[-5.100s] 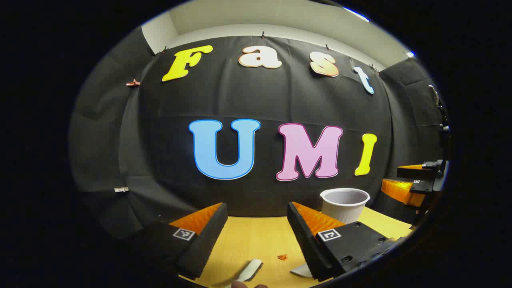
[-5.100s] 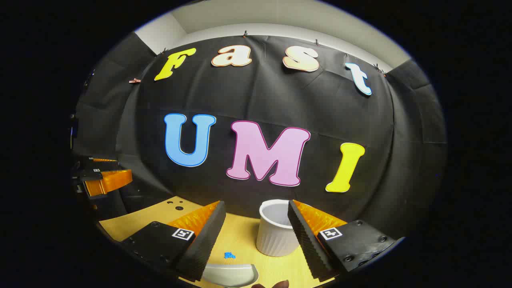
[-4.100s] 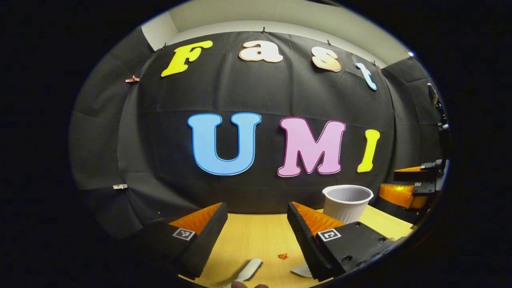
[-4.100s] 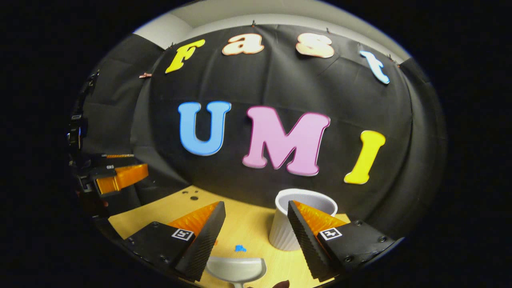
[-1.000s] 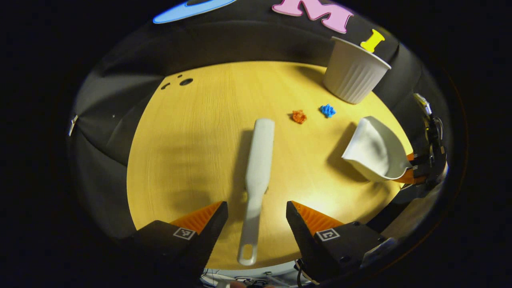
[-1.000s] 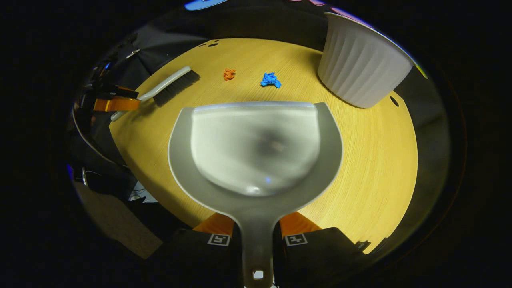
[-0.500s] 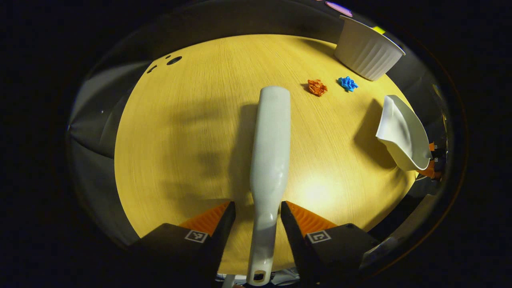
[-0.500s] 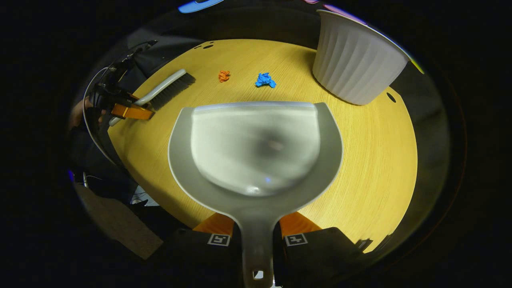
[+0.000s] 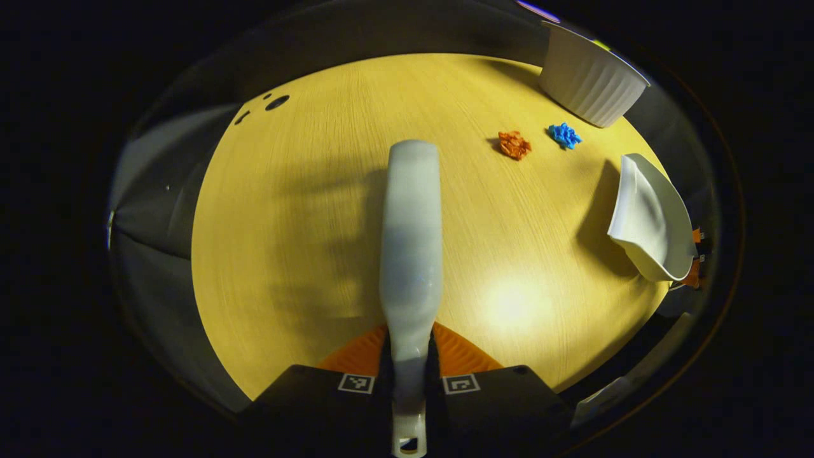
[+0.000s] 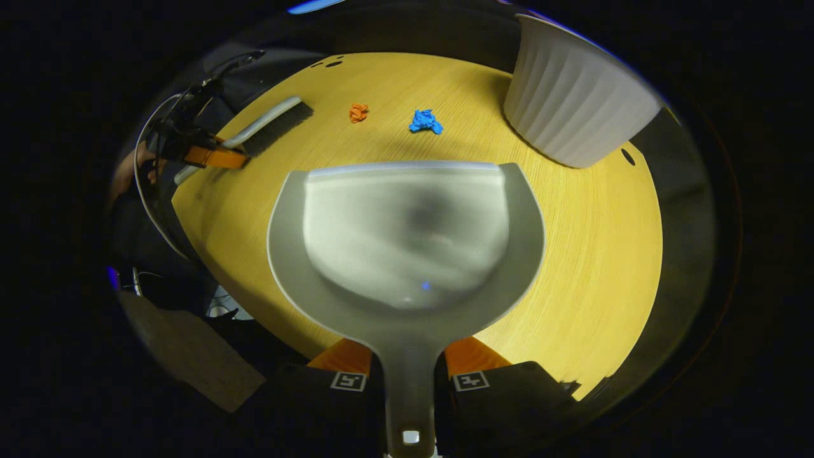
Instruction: Pick up the small broom and dustpan from the desktop, sweep the trash into the dustpan with the broom, and then empty the trash into the garbage bin.
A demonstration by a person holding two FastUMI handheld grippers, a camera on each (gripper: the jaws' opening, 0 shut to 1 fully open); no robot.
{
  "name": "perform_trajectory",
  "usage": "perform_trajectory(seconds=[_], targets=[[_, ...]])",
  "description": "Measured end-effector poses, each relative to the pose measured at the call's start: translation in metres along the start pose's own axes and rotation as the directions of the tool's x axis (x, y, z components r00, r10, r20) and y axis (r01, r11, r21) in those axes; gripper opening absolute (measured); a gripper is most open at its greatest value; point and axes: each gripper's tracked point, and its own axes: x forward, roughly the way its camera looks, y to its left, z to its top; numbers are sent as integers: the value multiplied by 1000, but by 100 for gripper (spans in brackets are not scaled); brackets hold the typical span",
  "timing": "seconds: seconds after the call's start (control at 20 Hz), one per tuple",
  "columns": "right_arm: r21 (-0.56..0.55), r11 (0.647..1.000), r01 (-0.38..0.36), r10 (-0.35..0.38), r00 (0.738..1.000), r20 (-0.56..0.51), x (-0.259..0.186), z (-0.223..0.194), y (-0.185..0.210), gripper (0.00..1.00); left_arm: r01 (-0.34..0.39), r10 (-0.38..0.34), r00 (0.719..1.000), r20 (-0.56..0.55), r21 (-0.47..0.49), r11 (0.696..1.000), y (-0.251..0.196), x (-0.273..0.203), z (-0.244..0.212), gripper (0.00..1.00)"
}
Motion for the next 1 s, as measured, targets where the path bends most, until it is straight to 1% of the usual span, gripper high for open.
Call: perform_trajectory(seconds=[0.1, 0.15, 0.3, 0.45, 0.55, 0.7, 0.75, 0.8, 0.9, 0.95, 1.0], targets=[[-15, 1000, -1, 0, 999, -37, -1, 6, -1, 34, 3, -3, 1000, 16, 46, 999, -3, 1, 22, 26], [-23, 1000, 0, -1, 999, -52, -1, 10, -3, 34, 3, -5, 1000, 24, 75, 997, -6, 3, 34, 24], [-57, 998, 8, -14, 995, -95, 3, 15, -9, 34, -14, 8, 999, 40, 149, 989, -14, 10, 72, 24], [-74, 997, 2, -11, 993, -118, 7, 15, -9, 34, -19, 10, 999, 46, 198, 980, -25, 22, 104, 23], [-90, 996, -1, -11, 992, -127, 9, 13, -9, 34, -28, 18, 999, 44, 244, 969, -32, 28, 119, 24], [-94, 996, -6, -6, 992, -128, 10, 14, -9, 34, -20, 8, 999, 40, 334, 942, -51, 32, 136, 23], [-92, 996, -8, -4, 992, -126, 10, 14, -10, 37, -8, -7, 999, 38, 369, 929, -61, 31, 139, 24], [-90, 996, -7, -5, 992, -122, 11, 15, -10, 34, 14, -29, 999, 31, 404, 915, -73, 29, 141, 24], [-88, 996, -4, -7, 992, -123, 13, 13, -14, 34, 58, -71, 997, 11, 454, 889, -95, 27, 139, 25], [-89, 996, -3, -8, 993, -120, 14, 14, -17, 34, 79, -89, 996, -1, 470, 879, -105, 28, 137, 22], [-92, 996, -4, -7, 993, -117, 18, 15, -19, 34, 97, -104, 995, -13, 479, 872, -117, 29, 135, 25]])
